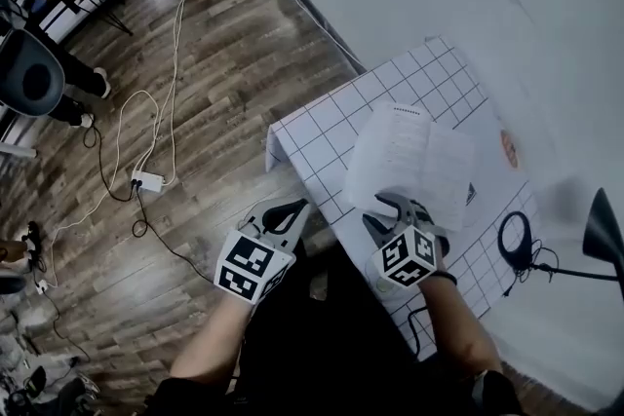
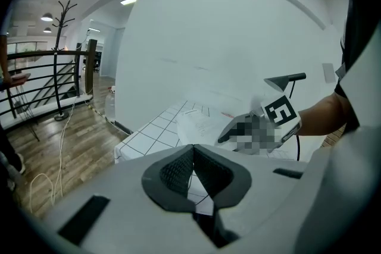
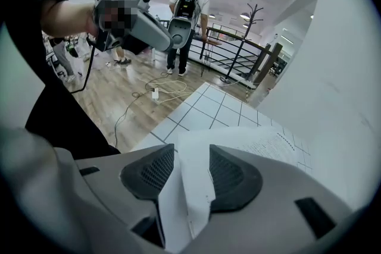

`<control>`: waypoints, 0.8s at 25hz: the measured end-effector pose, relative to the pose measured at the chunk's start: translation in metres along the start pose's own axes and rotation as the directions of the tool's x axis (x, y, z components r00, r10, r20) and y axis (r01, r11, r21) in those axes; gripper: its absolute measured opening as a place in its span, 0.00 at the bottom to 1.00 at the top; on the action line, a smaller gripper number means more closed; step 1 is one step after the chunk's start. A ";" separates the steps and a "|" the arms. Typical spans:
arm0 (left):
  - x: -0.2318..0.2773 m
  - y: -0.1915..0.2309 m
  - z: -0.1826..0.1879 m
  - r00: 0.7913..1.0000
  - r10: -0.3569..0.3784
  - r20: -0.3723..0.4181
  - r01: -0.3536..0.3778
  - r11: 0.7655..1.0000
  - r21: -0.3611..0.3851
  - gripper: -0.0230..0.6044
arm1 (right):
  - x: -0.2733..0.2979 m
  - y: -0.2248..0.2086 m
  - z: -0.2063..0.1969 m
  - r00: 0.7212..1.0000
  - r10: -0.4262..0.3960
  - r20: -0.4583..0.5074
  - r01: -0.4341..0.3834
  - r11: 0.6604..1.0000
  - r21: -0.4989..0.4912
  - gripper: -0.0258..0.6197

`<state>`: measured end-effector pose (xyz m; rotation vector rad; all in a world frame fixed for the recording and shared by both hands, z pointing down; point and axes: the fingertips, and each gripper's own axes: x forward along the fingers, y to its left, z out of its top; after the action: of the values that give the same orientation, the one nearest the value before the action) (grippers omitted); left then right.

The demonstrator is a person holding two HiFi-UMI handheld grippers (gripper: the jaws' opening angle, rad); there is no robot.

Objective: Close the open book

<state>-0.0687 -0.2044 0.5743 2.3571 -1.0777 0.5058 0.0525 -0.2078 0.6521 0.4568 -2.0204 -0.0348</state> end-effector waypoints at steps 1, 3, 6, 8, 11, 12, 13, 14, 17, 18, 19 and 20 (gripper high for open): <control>0.003 0.002 -0.004 1.000 -0.002 -0.004 0.002 1.000 -0.002 0.05 | 0.005 0.000 -0.003 1.000 -0.004 -0.016 0.004 1.000 -0.022 0.33; 0.008 0.005 -0.010 1.000 -0.009 -0.010 0.009 1.000 -0.005 0.05 | 0.013 0.000 -0.010 0.999 -0.012 -0.044 0.010 0.999 -0.053 0.33; 0.012 0.006 -0.019 1.000 -0.017 -0.022 0.016 1.000 -0.007 0.05 | 0.023 -0.001 -0.019 0.996 -0.028 -0.083 0.022 0.997 -0.079 0.32; 0.011 0.006 -0.025 0.999 -0.019 -0.030 0.018 1.000 -0.011 0.05 | 0.027 -0.002 -0.023 0.994 -0.040 -0.105 0.028 0.993 -0.112 0.30; 0.004 0.004 -0.030 0.999 -0.017 -0.036 0.017 1.000 -0.014 0.05 | 0.030 0.002 -0.026 0.993 -0.033 -0.118 0.015 0.988 -0.151 0.28; 0.001 0.004 -0.032 0.999 -0.016 -0.037 0.016 1.000 -0.013 0.05 | 0.029 0.004 -0.026 0.993 -0.025 -0.115 0.007 0.989 -0.149 0.26; -0.003 0.004 -0.034 0.999 -0.015 -0.038 0.015 1.000 -0.012 0.05 | 0.029 0.005 -0.025 0.994 -0.015 -0.111 0.000 0.990 -0.138 0.24; -0.006 0.005 -0.035 0.999 -0.013 -0.041 0.013 1.000 -0.012 0.05 | 0.028 0.006 -0.024 0.994 -0.007 -0.105 -0.006 0.993 -0.121 0.22; -0.015 0.007 -0.037 0.999 -0.010 -0.043 0.009 1.000 -0.020 0.05 | 0.022 0.007 -0.022 0.996 0.009 -0.087 -0.015 0.997 -0.069 0.18; -0.018 0.007 -0.037 0.999 -0.010 -0.041 0.009 1.000 -0.022 0.05 | 0.019 0.007 -0.020 0.997 0.010 -0.081 -0.015 0.998 -0.056 0.16; -0.021 0.007 -0.036 0.999 -0.010 -0.038 0.009 1.000 -0.023 0.05 | 0.016 0.007 -0.019 0.997 0.009 -0.075 -0.013 0.999 -0.045 0.13; -0.023 0.007 -0.034 0.999 -0.012 -0.037 0.011 1.000 -0.022 0.05 | 0.013 0.006 -0.018 0.998 0.006 -0.069 -0.008 0.999 -0.034 0.10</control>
<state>-0.0925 -0.1747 0.5920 2.3244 -1.0474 0.5293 0.0608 -0.2031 0.6732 0.4238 -1.9504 -0.0492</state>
